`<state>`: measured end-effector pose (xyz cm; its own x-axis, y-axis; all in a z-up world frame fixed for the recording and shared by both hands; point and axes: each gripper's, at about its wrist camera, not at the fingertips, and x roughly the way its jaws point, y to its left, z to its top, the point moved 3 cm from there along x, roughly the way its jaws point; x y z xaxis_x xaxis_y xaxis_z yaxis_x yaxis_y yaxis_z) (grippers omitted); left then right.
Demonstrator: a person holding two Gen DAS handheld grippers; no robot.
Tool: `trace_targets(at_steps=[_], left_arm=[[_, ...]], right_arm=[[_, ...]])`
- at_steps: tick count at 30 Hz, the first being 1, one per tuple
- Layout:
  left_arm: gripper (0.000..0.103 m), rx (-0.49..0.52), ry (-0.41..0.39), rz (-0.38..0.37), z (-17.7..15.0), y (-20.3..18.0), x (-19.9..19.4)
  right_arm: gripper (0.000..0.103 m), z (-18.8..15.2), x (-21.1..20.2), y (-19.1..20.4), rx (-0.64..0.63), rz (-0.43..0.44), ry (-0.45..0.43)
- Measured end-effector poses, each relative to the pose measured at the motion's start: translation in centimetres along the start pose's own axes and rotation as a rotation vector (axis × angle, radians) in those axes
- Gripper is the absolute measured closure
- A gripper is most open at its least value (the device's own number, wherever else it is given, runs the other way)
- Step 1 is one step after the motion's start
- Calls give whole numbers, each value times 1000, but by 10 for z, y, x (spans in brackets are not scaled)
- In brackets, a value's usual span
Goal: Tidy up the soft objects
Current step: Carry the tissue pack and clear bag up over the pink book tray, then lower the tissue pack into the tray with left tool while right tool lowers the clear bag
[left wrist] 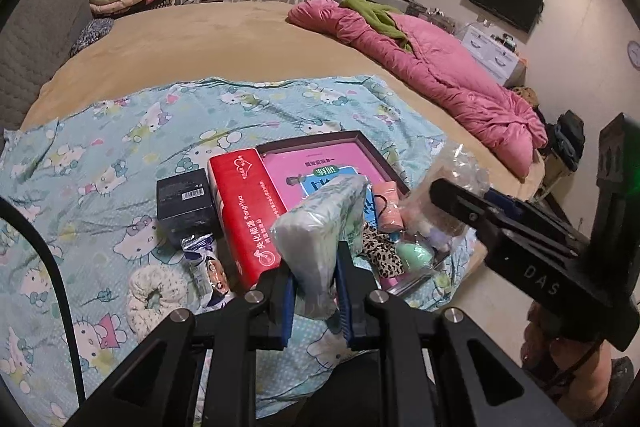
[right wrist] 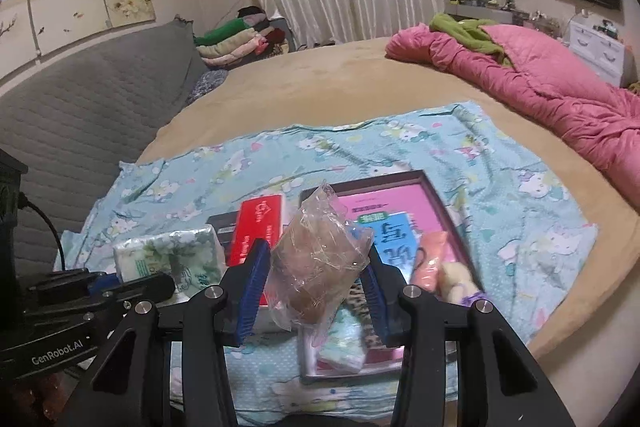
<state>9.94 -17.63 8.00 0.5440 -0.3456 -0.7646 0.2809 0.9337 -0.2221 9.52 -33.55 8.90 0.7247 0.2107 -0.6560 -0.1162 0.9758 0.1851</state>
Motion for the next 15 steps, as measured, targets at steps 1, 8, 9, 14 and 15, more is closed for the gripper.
trace_targets(at_steps=[1, 8, 9, 14, 15], left_arm=[[85, 10, -1, 3, 1, -2, 1], [85, 40, 20, 10, 8, -21, 20], [85, 40, 25, 6, 9, -22, 23], [85, 62, 49, -18, 9, -35, 39], [85, 67, 59, -24, 8, -38, 45]], right_arm=[[57, 0, -1, -2, -1, -9, -3], [57, 2, -9, -31, 27, -47, -23], [57, 2, -10, -37, 34, -51, -25], [57, 2, -15, -64, 67, -87, -28], [57, 2, -16, -71, 75, -98, -28]])
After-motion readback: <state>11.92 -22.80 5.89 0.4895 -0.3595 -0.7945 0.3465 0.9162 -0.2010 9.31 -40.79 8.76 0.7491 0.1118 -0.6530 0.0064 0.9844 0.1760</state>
